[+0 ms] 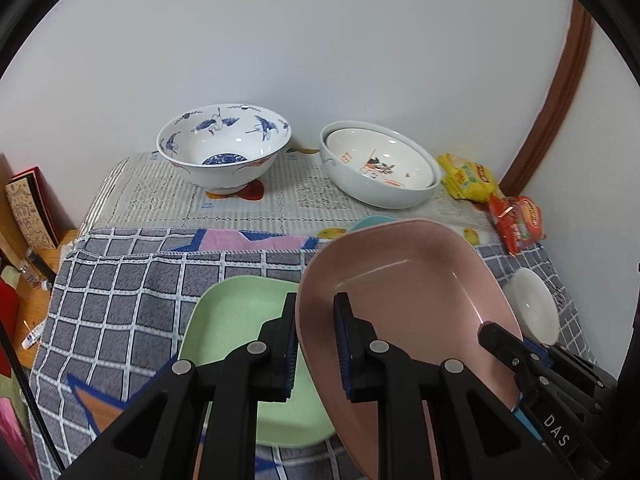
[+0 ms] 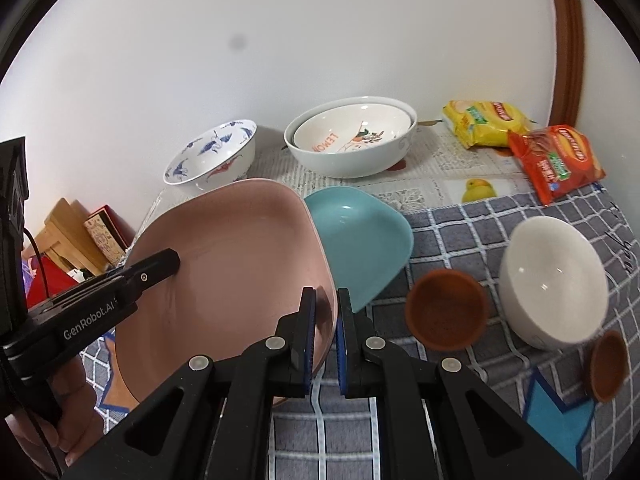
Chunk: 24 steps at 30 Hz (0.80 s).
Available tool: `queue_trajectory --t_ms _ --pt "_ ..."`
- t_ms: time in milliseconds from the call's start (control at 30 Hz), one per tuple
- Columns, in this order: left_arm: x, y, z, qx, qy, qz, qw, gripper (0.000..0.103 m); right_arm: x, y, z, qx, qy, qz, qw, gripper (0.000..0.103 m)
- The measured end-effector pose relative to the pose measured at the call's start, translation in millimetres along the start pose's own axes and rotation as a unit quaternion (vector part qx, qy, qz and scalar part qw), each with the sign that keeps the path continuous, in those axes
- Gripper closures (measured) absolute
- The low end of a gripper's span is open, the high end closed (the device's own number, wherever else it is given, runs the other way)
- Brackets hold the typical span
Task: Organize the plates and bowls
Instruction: 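Close both grippers on the pink plate rim, then lift the pink plate with both grippers and carry it over the green plate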
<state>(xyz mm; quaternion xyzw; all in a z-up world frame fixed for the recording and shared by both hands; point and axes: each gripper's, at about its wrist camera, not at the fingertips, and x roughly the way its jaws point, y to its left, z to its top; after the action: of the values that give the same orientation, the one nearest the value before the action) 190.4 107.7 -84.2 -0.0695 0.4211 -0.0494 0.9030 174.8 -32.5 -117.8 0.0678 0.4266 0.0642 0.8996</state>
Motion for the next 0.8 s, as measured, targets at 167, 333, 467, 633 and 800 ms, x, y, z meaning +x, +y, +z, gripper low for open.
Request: queue_trajectory --t_ms 167,333,467,633,800 --pt "-18.6 -8.1 -9.4 0.005 -0.007 -0.005 0.9999 0.087 -23.3 -2.8 -9.6 0.006 -0.01 -0.004 1.0 0.094" --pt "-30.7 -9.2 -18.4 0.0 -0.005 -0.013 0.9999 0.087 -39.2 -5.2 -16.8 0.011 -0.018 -0.001 1.0 0.095" --pt "-40.6 -11.5 -24.7 0.0 -0.008 -0.009 0.9999 0.087 -49.0 -3.6 -22.3 0.013 -0.022 0.002 1.0 0.095" --pt "-52.8 -13.8 -30.7 0.001 -0.016 -0.008 0.9998 0.087 -59.7 -0.9 -26.2 0.011 -0.027 0.003 1.0 0.095" --pt "-62.6 -14.9 -35.3 -0.003 -0.02 -0.006 0.9998 0.087 -69.4 -0.4 -29.3 0.007 -0.033 0.004 0.999 0.095"
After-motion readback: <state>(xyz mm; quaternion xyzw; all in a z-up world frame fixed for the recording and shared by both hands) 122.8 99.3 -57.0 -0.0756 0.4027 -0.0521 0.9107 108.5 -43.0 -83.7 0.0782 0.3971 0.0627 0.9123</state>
